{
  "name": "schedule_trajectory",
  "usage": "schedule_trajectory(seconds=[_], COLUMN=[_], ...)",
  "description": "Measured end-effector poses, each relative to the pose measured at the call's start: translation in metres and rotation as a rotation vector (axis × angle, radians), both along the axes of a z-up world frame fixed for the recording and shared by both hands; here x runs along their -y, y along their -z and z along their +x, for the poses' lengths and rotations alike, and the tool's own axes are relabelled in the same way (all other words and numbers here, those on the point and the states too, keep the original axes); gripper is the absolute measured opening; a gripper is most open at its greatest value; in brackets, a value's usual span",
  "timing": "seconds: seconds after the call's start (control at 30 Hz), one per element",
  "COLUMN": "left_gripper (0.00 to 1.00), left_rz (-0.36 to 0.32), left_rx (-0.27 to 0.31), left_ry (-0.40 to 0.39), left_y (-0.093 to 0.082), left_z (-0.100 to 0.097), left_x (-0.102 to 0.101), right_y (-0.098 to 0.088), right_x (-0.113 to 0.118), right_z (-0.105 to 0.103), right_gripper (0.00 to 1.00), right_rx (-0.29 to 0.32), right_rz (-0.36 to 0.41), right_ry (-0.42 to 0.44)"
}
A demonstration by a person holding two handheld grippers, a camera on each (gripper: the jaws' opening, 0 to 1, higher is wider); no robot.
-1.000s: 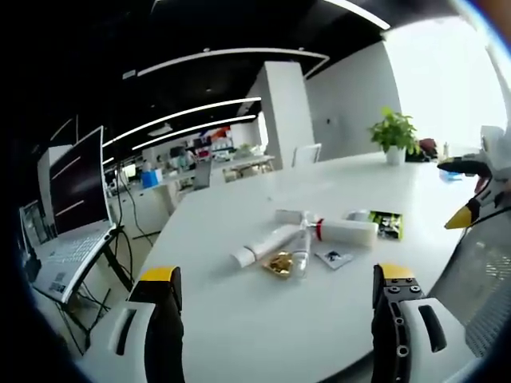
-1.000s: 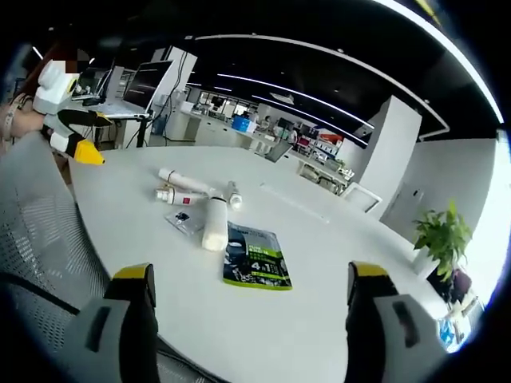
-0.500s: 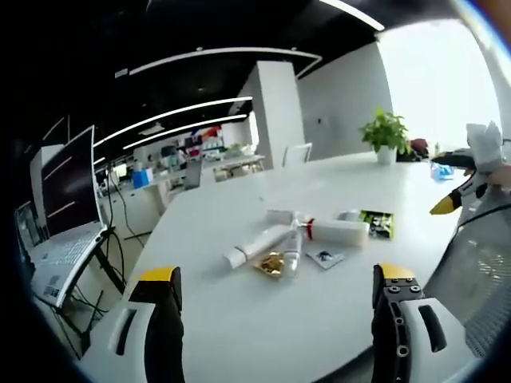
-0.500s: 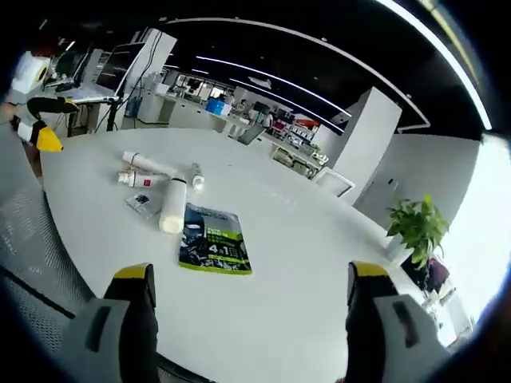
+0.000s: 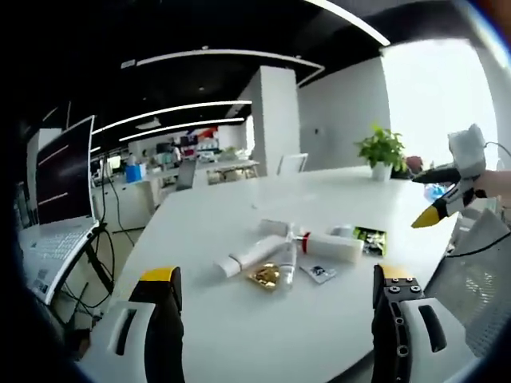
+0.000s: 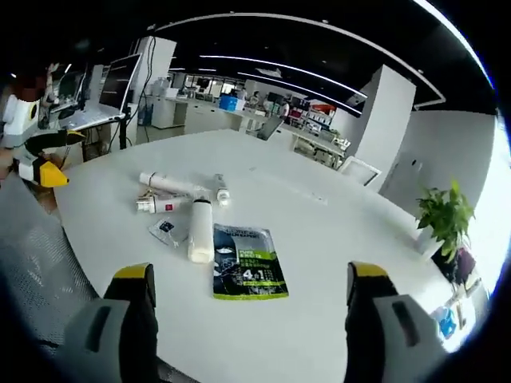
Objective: Arrange the skincare products in the storage area until every visible bottle or jar stands upright without overlapping.
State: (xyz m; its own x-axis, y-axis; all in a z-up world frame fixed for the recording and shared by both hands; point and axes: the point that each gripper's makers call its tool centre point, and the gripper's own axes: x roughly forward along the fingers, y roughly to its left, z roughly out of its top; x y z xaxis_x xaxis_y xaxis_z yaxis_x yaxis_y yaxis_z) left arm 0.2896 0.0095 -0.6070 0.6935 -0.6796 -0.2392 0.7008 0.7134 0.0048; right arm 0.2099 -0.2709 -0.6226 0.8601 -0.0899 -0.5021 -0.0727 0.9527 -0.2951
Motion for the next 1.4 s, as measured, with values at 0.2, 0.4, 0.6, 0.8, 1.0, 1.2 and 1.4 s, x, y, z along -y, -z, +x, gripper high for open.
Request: schedule_trajectory(seconds=[0.2,0.4,0.6,0.8,1.0,1.2,1.4], left_gripper=[0.97,0.97,0.97,0.97,0.97,0.97,0.97], left_rz=[0.014,0.015,0.004,-0.008,-0.005,0.009,-0.004], left_rx=[0.03,0.054,0.064,0.065,0.059,0.074,0.055], left_ry=[0.017,-0.018,-0.025,-0.043,-0.055,-0.071,-0.076], left_y=[-0.009,-0.017,-0.024,-0.026,-0.021,-0.022,-0.02], left_z=[0.001,0.004,-0.001,-0.001,0.0,0.0,0.0], left_x=[0.009,0.01,0.011,0.006,0.001,-0.004,-0.006], right_y=[0.007,0.025,0.055,0.073,0.085,0.097,0.111], right_x=[-0.012,-0.032,-0.043,-0.053,-0.06,-0.063,-0.064], right_z=[0.028,0.063,0.088,0.104,0.111,0.117,0.122], right_gripper=[0.89,0.79,0.74,0.59,0.47,0.4,0.38], right_rx=[-0.051,-0.129,-0.249,-0.365,-0.48,-0.536,-0.592], right_rz=[-0.057,0.047,0.069,0.077,0.1,0.106,0.111], right_ry=[-0.125,-0.245,-0.308,-0.36,-0.393,-0.384,-0.389])
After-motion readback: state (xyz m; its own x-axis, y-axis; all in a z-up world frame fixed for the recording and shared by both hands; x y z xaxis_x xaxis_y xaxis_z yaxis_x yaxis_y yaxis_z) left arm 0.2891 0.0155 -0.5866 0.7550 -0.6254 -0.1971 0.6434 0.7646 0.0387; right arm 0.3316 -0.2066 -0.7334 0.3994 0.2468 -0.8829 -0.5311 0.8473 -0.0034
